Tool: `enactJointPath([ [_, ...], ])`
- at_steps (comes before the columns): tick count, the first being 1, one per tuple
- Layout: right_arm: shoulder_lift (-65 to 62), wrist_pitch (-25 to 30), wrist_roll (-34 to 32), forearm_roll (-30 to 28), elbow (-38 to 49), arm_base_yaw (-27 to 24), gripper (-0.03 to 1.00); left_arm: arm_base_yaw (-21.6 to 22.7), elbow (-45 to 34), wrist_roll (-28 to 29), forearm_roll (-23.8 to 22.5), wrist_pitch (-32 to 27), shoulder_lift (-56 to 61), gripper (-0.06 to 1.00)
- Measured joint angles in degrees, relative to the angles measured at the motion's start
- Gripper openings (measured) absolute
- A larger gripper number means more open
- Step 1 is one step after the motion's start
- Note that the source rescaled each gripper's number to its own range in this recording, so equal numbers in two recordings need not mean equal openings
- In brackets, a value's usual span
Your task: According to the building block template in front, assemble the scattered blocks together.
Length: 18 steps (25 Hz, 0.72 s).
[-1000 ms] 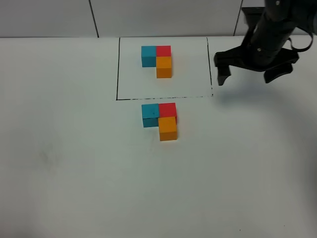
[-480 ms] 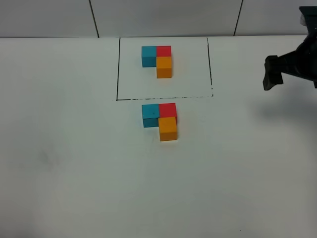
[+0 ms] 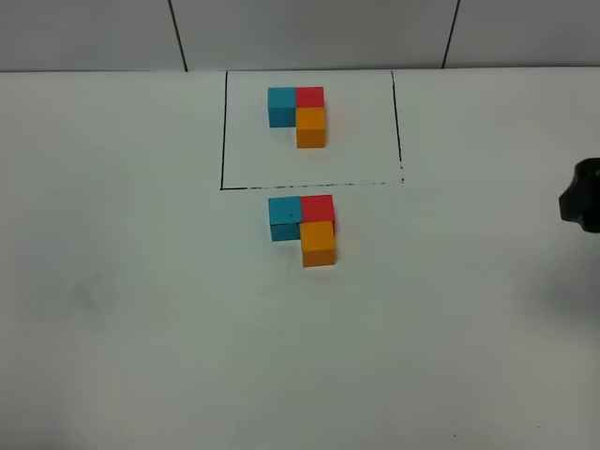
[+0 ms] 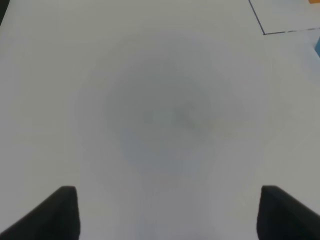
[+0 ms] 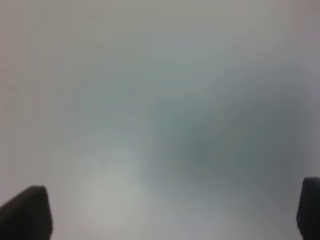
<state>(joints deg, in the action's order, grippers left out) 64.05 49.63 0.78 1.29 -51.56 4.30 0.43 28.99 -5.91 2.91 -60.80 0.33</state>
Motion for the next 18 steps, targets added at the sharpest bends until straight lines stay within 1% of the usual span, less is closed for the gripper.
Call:
enactJointPath([
  [2, -5.73, -0.54, -0.14, -0.41, 3.17, 1.33, 1.00, 0.00, 0.00, 0.00, 0.00, 0.00, 0.00, 0.66],
  [4, -11.74, 0.04, -0.25, -0.60, 6.20, 3.27, 1.00, 0.00, 0.00, 0.00, 0.00, 0.00, 0.00, 0.66],
  [8, -20.44, 5.36, -0.78, -0.73, 10.05, 6.44, 1.00, 0.00, 0.00, 0.00, 0.00, 0.00, 0.00, 0.66],
  [11, -26.37, 9.87, -2.65, -1.29, 11.52, 6.81, 1.00, 0.00, 0.00, 0.00, 0.00, 0.00, 0.00, 0.66],
  [14, -31.90, 11.20, -4.78, -1.29, 12.73, 6.81, 1.00, 0.00, 0.00, 0.00, 0.00, 0.00, 0.00, 0.66],
  [18, -38.38, 13.11, -5.46, -1.29, 14.31, 6.81, 1.00, 0.00, 0.00, 0.00, 0.00, 0.00, 0.00, 0.66],
])
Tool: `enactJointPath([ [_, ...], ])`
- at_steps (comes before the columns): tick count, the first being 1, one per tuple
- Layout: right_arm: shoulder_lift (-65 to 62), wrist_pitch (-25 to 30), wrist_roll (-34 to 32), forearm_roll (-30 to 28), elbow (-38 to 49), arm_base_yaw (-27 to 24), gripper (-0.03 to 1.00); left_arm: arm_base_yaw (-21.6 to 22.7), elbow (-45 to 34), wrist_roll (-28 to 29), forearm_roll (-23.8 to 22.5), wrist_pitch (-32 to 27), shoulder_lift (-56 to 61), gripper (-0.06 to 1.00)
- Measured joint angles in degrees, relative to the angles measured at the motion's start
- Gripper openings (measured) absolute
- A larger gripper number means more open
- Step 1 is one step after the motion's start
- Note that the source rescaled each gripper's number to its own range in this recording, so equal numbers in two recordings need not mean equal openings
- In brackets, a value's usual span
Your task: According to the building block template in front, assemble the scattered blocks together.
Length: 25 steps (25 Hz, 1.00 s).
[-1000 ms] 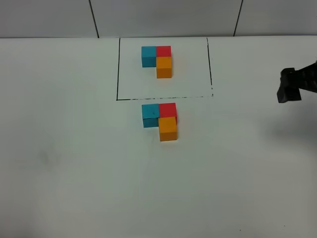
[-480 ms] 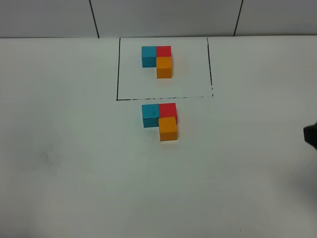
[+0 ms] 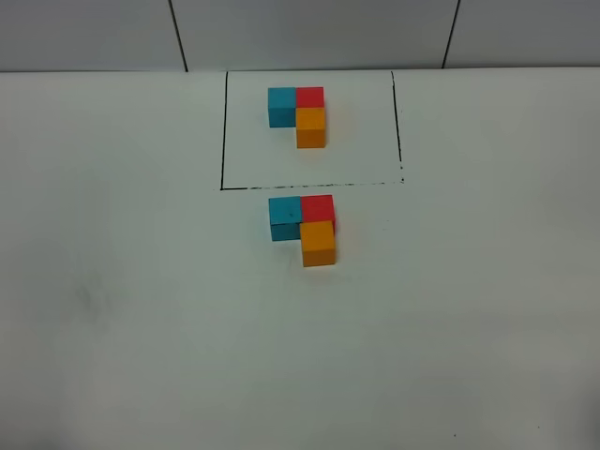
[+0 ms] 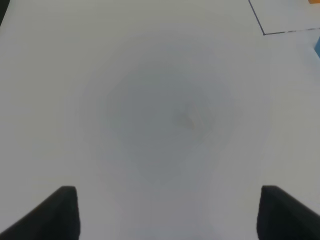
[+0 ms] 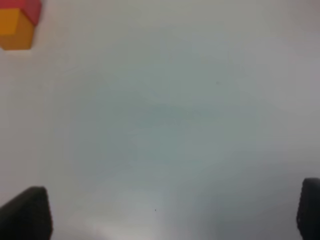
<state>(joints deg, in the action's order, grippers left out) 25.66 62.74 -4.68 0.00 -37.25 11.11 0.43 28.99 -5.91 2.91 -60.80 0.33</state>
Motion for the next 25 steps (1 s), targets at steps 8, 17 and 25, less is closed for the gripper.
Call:
enactJointPath([
  [8, -7.87, 3.89, -0.51, -0.91, 0.43, 0.00, 1.00, 0.00, 0.00, 0.00, 0.00, 0.00, 0.00, 0.66],
  [17, -17.76, 1.00, -1.00, -1.83, 4.42, 0.00, 1.00, 0.00, 0.00, 0.00, 0.00, 0.00, 0.00, 0.66],
  [25, -25.03, -0.39, -0.18, -2.81, 7.38, 0.00, 0.96, 0.00, 0.00, 0.00, 0.00, 0.00, 0.00, 0.66],
])
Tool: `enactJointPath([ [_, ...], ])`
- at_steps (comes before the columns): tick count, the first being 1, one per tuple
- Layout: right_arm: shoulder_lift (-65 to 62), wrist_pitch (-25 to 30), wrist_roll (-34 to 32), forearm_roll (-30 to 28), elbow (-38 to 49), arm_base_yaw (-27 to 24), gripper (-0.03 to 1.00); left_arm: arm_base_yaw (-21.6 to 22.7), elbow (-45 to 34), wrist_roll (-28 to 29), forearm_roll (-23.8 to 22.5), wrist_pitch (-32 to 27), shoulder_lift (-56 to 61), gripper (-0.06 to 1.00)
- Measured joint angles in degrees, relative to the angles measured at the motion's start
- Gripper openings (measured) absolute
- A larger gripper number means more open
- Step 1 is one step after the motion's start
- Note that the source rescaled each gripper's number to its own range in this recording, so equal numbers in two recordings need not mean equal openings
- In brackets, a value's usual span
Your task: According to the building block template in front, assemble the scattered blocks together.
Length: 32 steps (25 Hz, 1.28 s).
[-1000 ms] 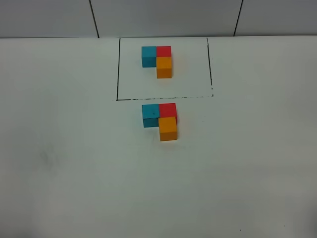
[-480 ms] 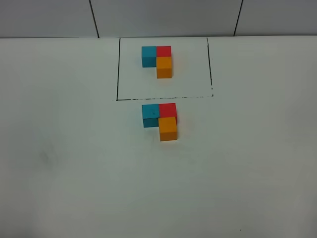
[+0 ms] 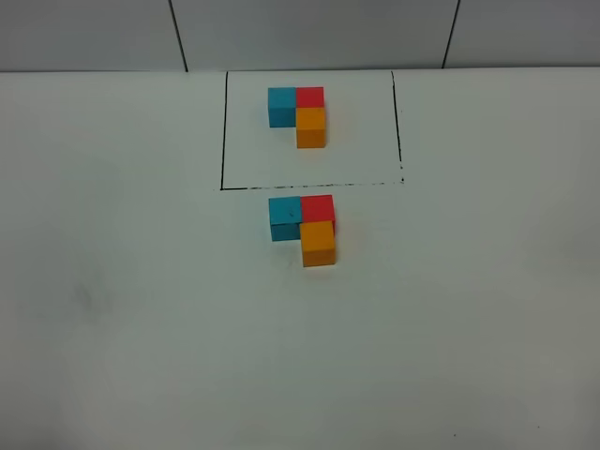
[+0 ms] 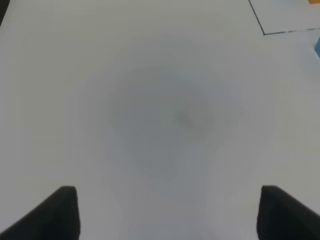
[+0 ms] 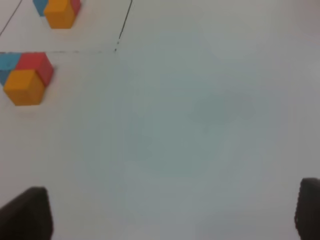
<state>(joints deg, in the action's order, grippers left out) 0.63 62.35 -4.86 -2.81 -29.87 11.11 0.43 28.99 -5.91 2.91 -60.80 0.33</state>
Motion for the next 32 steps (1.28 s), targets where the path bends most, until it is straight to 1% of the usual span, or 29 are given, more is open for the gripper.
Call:
enactJointPath([
  [3, -0.05, 0.04, 0.40, -0.13, 0.18, 0.00, 0.89, 0.00, 0.00, 0.00, 0.00, 0.00, 0.00, 0.66],
  [9, -0.07, -0.37, 0.54, 0.04, 0.74, 0.00, 0.69, 0.00, 0.00, 0.00, 0.00, 0.00, 0.00, 0.66],
  [13, -0.07, -0.88, 0.60, 0.15, 0.94, 0.00, 0.65, 0.00, 0.00, 0.15, 0.00, 0.00, 0.00, 0.66],
  [20, -0.07, -0.88, 0.53, -1.66, 0.94, -0.68, 0.65, 0.00, 0.00, 0.09, 0.00, 0.00, 0.00, 0.66],
  [22, -0.07, -0.88, 0.50, -1.70, 0.94, -2.19, 0.67, 0.00, 0.00, 0.09, 0.00, 0.00, 0.00, 0.66],
  [27, -0.07, -0.88, 0.32, -1.72, 0.94, -5.69, 0.79, 0.00, 0.00, 0.09, 0.00, 0.00, 0.00, 0.66],
  [32, -0.07, -0.88, -0.46, -2.32, 0.94, -8.93, 0.81, 0.00, 0.00, 0.09, 0.00, 0.00, 0.00, 0.66],
])
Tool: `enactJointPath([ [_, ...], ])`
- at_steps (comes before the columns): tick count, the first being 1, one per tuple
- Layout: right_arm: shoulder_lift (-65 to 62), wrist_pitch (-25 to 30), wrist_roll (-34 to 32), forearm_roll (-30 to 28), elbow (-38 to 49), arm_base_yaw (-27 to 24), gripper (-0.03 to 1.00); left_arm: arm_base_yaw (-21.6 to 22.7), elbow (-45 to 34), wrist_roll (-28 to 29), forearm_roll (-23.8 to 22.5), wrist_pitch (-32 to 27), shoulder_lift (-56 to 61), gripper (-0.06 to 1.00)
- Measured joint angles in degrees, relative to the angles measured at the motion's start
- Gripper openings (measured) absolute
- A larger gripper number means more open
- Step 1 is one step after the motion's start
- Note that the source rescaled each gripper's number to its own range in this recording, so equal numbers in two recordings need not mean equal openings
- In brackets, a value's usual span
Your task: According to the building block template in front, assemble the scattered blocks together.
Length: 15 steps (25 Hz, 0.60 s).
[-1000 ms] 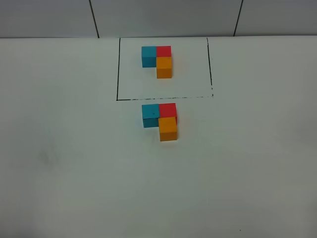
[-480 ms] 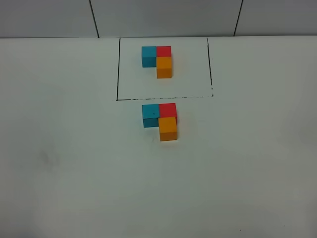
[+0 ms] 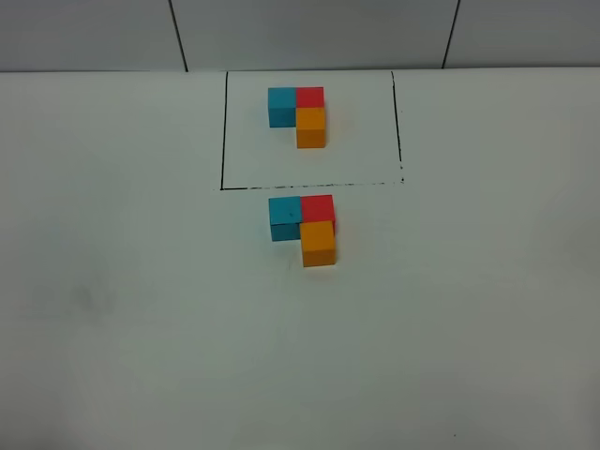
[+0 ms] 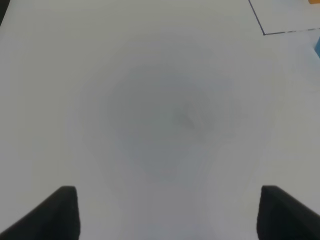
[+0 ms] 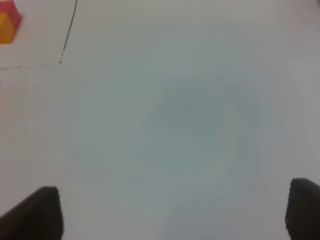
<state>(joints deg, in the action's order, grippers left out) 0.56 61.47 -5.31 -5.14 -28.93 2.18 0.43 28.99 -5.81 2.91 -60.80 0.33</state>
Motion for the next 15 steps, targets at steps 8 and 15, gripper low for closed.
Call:
enactJointPath([
  [8, 0.00, 0.00, -0.58, -0.73, 0.00, -3.31, 0.81, 0.00, 0.00, 0.00, 0.00, 0.00, 0.00, 0.66],
  [15, 0.00, 0.00, -0.75, -0.78, 0.00, -3.38, 0.81, 0.00, 0.00, 0.00, 0.00, 0.00, 0.00, 0.66],
])
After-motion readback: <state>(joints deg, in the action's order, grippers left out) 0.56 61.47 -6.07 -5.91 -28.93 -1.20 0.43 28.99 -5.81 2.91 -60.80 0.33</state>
